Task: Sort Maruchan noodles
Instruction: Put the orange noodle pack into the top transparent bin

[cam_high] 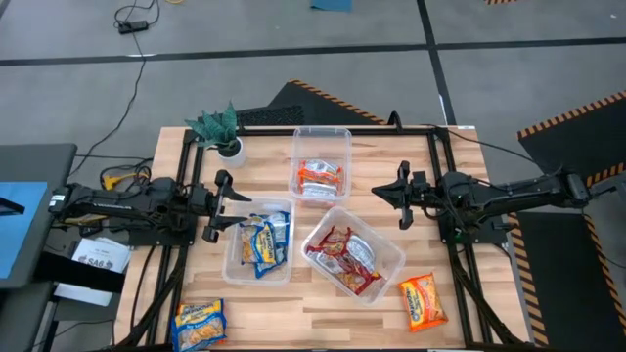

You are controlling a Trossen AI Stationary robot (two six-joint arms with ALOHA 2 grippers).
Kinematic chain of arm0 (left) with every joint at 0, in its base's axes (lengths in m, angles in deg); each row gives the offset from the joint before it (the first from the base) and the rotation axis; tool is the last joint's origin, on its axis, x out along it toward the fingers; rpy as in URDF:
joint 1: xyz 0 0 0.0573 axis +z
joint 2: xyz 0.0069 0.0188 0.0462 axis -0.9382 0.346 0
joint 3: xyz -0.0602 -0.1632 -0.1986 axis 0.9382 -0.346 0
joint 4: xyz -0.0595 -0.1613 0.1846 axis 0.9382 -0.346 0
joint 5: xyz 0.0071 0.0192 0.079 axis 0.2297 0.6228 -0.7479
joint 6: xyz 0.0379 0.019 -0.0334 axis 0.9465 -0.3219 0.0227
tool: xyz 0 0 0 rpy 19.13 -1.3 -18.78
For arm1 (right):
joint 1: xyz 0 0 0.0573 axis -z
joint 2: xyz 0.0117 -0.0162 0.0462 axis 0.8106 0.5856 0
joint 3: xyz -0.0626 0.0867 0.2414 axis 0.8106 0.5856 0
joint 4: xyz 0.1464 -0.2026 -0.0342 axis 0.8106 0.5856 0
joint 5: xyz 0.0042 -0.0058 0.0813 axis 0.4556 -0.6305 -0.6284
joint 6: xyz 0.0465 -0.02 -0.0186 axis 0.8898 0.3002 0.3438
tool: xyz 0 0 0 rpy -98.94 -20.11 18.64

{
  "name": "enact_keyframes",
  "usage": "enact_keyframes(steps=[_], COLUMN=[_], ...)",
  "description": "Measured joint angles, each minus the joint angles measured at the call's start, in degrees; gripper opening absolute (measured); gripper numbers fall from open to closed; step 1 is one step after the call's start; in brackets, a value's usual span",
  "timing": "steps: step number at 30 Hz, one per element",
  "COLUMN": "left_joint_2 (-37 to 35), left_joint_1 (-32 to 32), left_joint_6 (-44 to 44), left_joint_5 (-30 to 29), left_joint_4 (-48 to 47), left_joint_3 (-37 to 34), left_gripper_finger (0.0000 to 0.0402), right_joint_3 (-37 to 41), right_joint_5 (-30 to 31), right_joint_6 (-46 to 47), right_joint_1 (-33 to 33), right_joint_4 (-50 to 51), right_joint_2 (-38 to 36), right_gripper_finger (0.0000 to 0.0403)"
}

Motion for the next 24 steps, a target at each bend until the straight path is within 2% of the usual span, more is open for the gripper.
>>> enact_keyframes(steps=[19, 24], left_joint_2=[0.0, 0.0], left_joint_1=[0.0, 0.0], left_joint_6=[0.7, 0.8], left_joint_5=[-1.8, -1.8], left_joint_4=[-0.5, -0.2], left_joint_3=[0.0, 0.0], left_gripper_finger=[0.0219, 0.0219], right_joint_3=[0.0, 0.0], right_joint_5=[0.0, 0.0], right_joint_6=[0.0, -0.2], right_joint_1=[0.0, 0.3], right_joint_4=[-0.2, -4.5], right_joint_2=[0.0, 0.0], right_gripper_finger=[0.0028, 0.0028])
